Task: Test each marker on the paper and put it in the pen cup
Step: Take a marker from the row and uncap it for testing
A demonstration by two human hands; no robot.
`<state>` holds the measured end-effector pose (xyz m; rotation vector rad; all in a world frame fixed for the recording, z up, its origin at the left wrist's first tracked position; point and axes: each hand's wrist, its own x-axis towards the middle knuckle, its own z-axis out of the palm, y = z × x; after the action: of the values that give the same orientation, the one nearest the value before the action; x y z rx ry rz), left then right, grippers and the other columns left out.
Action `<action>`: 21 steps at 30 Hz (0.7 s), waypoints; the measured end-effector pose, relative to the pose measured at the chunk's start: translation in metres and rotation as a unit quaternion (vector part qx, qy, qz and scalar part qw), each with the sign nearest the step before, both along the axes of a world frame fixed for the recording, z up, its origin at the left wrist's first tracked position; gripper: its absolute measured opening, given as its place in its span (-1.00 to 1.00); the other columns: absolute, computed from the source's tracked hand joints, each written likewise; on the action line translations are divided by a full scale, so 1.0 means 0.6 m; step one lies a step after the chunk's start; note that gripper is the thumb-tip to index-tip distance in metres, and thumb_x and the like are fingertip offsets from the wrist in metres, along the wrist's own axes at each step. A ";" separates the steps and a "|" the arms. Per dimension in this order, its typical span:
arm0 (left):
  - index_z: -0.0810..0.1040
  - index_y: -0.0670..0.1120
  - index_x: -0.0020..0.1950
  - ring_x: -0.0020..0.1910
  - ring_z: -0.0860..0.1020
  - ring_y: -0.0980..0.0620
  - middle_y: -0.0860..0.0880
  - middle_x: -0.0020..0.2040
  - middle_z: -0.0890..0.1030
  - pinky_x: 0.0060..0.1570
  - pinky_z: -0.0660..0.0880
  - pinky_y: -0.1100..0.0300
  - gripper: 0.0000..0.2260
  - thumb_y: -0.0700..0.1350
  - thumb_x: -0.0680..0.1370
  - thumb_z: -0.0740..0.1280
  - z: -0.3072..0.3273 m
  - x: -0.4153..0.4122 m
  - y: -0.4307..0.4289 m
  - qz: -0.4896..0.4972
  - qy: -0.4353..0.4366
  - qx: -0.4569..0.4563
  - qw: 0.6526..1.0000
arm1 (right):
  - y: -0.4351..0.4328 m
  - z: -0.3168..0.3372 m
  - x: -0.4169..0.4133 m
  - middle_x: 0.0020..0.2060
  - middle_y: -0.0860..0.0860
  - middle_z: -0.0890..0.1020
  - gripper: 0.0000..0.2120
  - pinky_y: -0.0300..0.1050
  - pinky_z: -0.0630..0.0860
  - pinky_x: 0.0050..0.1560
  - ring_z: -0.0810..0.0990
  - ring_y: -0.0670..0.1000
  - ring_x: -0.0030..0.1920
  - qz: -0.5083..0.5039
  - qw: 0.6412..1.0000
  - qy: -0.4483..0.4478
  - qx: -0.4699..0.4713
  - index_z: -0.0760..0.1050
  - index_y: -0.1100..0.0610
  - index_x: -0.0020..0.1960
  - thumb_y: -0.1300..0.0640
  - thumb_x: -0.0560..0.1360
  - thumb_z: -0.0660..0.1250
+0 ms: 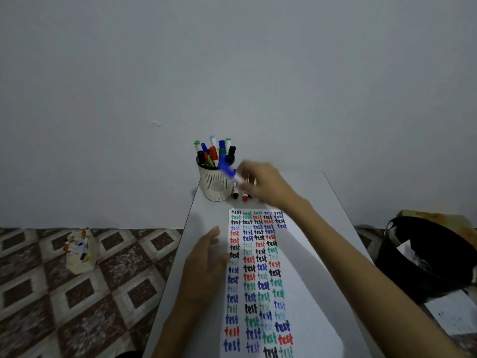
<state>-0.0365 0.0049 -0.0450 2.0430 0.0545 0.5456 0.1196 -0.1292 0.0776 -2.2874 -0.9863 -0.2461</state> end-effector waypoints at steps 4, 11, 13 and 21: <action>0.43 0.11 0.27 0.14 0.42 0.28 0.27 0.14 0.44 0.21 0.35 0.25 -0.67 0.03 0.50 0.29 -0.011 0.007 -0.001 -0.021 0.035 0.112 0.993 | 0.039 0.055 0.050 -0.27 0.06 0.60 -0.44 -0.14 0.60 -0.20 0.62 0.01 -0.30 -0.066 0.960 -0.017 0.272 0.22 0.13 0.37 0.26 0.47 0.41; 0.53 0.04 0.20 0.15 0.41 0.23 0.23 0.13 0.45 0.14 0.18 0.49 -0.60 0.17 0.46 0.17 -0.013 0.011 0.006 -0.036 0.013 0.140 0.989 | 0.113 0.035 0.083 -0.36 0.13 0.58 -0.45 0.08 0.59 -0.31 0.58 0.09 -0.39 -0.087 0.969 -0.055 0.225 0.23 0.06 0.36 0.28 0.46 0.38; 0.54 0.04 0.19 0.14 0.40 0.24 0.21 0.13 0.47 0.15 0.18 0.49 -0.59 0.18 0.45 0.15 -0.015 0.012 0.007 -0.037 0.011 0.137 0.990 | 0.125 0.012 0.087 -0.36 0.13 0.57 -0.47 0.08 0.57 -0.33 0.56 0.14 -0.38 -0.085 0.980 -0.057 0.171 0.26 0.07 0.33 0.26 0.44 0.39; 0.56 0.04 0.17 0.16 0.39 0.27 0.20 0.16 0.48 0.15 0.18 0.53 -0.58 0.18 0.44 0.15 -0.015 0.013 0.007 -0.040 0.019 0.138 0.989 | 0.111 -0.035 0.099 0.05 0.01 0.48 -0.75 -0.13 0.43 -0.14 0.44 -0.01 0.09 -0.055 0.990 -0.087 0.092 0.55 -0.01 0.23 0.05 0.57 0.27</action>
<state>-0.0285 0.0088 -0.0539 2.3140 -0.0852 0.4850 0.1789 -0.0629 0.0566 -2.1801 -0.8836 -0.5669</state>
